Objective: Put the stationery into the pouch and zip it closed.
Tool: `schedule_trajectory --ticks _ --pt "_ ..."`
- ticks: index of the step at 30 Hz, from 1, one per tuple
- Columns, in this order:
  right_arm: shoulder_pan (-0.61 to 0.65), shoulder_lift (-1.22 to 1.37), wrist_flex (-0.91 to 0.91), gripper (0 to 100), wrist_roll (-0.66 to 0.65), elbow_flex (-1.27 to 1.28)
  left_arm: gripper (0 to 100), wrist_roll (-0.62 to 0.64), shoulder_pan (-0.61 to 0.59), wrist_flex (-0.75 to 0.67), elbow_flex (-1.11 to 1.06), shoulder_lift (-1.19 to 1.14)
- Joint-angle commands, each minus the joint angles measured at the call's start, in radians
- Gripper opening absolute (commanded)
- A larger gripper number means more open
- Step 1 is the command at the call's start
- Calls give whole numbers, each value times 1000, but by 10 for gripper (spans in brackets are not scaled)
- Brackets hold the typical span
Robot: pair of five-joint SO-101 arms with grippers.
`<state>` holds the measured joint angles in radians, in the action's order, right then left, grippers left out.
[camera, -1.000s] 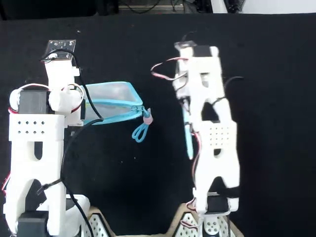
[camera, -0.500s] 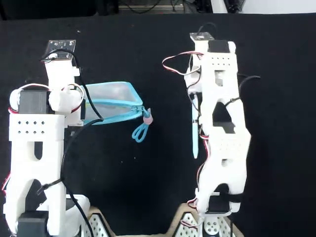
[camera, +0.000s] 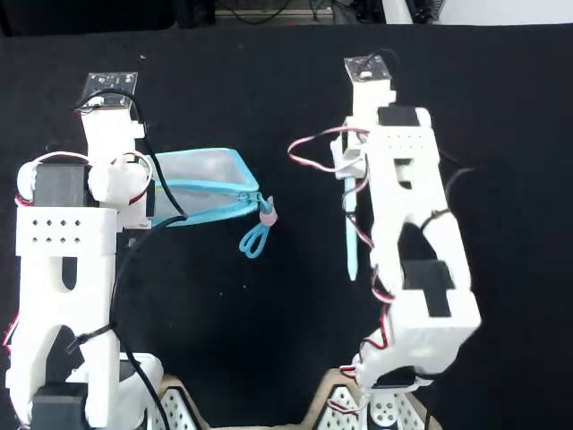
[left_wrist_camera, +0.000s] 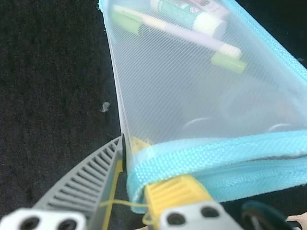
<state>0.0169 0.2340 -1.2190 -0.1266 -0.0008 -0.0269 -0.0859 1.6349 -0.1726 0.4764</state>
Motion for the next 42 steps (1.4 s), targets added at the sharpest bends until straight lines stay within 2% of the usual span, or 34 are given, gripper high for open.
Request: schedule_trajectory --ticks 1,9,14,17,19,23,28,32,42 --pt "14 -104 112 11 9 62 30 11 2 -3 -15 -12" --pt "32 -68 121 11 3 65 30 11 2 -3 -15 -12" --pt "112 90 121 12 2 -2 30 11 2 -3 -15 -12" --pt "118 217 115 14 2 -96 30 11 2 -2 -15 -12" --pt "97 288 63 15 2 -182 30 11 2 0 -15 -12" --pt "74 394 -173 23 2 -420 30 11 2 0 -15 -12" --pt "72 545 -393 145 2 -661 30 9 2 -2 -15 -12" --pt "68 642 -522 158 2 -842 30 9 2 -2 -15 -12" --pt "92 679 -546 158 2 -865 30 9 2 -5 -15 -12"
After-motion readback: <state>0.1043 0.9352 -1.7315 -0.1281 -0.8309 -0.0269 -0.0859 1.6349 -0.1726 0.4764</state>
